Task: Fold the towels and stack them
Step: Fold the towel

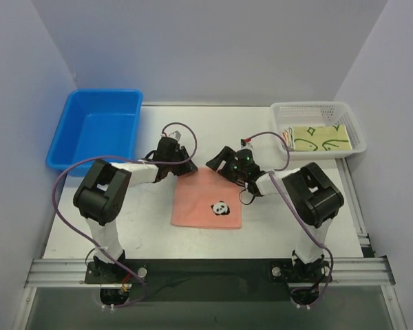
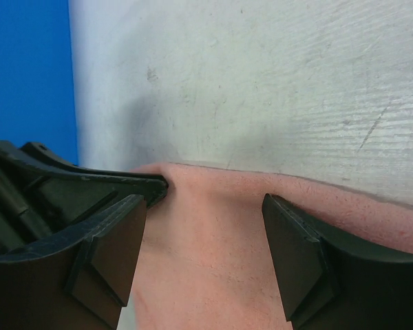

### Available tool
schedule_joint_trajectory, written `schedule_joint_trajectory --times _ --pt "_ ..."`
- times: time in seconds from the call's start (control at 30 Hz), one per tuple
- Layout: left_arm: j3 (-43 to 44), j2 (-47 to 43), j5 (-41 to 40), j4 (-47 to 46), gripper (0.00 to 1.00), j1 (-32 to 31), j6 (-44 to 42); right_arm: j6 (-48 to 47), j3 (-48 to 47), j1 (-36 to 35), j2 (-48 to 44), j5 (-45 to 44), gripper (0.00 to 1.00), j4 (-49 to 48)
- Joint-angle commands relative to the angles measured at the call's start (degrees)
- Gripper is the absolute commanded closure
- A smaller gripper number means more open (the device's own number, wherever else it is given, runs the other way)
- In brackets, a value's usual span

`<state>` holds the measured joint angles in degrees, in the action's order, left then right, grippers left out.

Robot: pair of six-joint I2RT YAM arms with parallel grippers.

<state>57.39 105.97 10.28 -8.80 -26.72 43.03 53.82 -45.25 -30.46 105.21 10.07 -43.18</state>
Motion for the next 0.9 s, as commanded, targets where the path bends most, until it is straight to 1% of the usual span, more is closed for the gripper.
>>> schedule_joint_trajectory --times 0.0,0.07,0.2,0.23,0.4,0.57,0.63,0.7,0.87 --pt "-1.4 3.1 -1.3 -6.8 0.68 2.7 1.3 0.9 3.4 0.9 1.6 -5.0 0.3 -11.6" --pt "-4.8 4.1 -1.7 -9.7 0.71 3.3 2.7 1.9 7.4 1.9 3.2 -5.8 0.3 -15.6" --pt "-9.2 4.7 -3.2 -13.5 0.74 3.9 4.5 3.1 12.5 5.1 5.8 -6.4 0.29 -21.4" --pt "-10.0 4.4 -3.6 -14.7 0.75 3.9 4.6 3.7 13.3 5.7 6.1 -6.3 0.28 -23.6" --pt "-12.6 2.5 -5.1 -16.3 0.75 3.9 3.8 3.7 16.2 8.7 5.9 -5.1 0.27 -27.4" --pt "-14.5 -1.4 -5.5 -17.6 0.74 3.9 2.6 3.1 16.4 11.8 3.5 -2.3 0.27 -27.2" --pt "-14.8 -2.5 -5.1 -17.6 0.73 3.8 2.3 3.5 15.9 12.0 1.0 -1.1 0.27 -27.0" --pt "-14.8 -4.7 -4.7 -17.4 0.71 3.6 2.2 2.5 14.4 11.8 -1.9 2.4 0.27 -24.4" --pt "-14.1 -12.5 -4.1 -15.6 0.63 2.6 2.0 1.5 12.1 10.0 -8.5 4.4 0.27 -18.7"
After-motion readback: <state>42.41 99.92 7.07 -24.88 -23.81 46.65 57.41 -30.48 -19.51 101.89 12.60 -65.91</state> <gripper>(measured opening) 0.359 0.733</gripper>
